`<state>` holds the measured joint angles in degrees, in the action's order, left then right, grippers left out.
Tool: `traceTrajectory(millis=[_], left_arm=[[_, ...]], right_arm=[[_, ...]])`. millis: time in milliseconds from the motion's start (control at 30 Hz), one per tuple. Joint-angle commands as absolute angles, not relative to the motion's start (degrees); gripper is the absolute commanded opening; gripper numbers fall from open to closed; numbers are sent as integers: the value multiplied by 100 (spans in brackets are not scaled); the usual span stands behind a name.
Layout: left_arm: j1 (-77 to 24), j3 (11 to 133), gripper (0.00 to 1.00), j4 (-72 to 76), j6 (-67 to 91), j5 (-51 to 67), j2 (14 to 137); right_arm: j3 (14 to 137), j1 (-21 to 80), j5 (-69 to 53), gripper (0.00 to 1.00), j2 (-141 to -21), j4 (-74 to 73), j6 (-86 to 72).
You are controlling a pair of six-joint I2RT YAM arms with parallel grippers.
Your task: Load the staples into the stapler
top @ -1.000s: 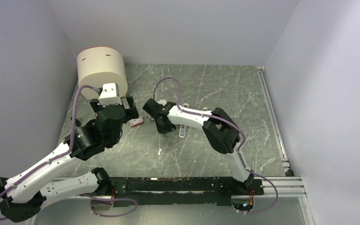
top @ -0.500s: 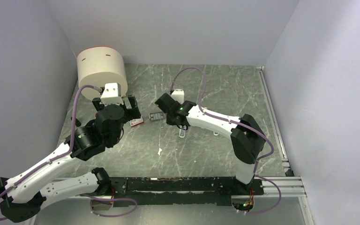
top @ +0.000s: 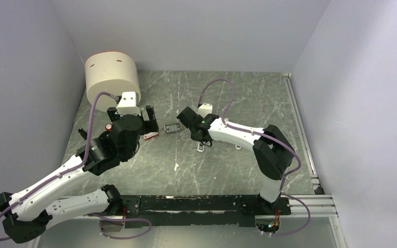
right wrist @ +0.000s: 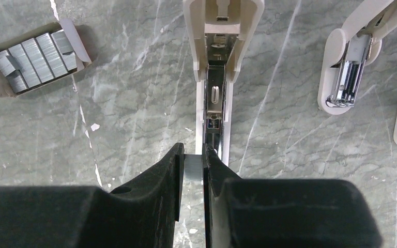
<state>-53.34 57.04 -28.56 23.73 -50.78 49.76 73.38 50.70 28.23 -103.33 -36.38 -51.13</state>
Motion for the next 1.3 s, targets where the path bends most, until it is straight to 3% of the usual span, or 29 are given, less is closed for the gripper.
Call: traceTrajectory(millis=[0, 1267], left_arm=[[-5313, 5713, 97, -2760, 2328, -5023, 4890], [-5310, 5730, 97, -2841, 2376, -5038, 4974]], right_arm=[[7321, 5042, 3199, 20, -10312, -3793, -5425], [7119, 4934, 2994, 20, -10495, -3647, -5414]])
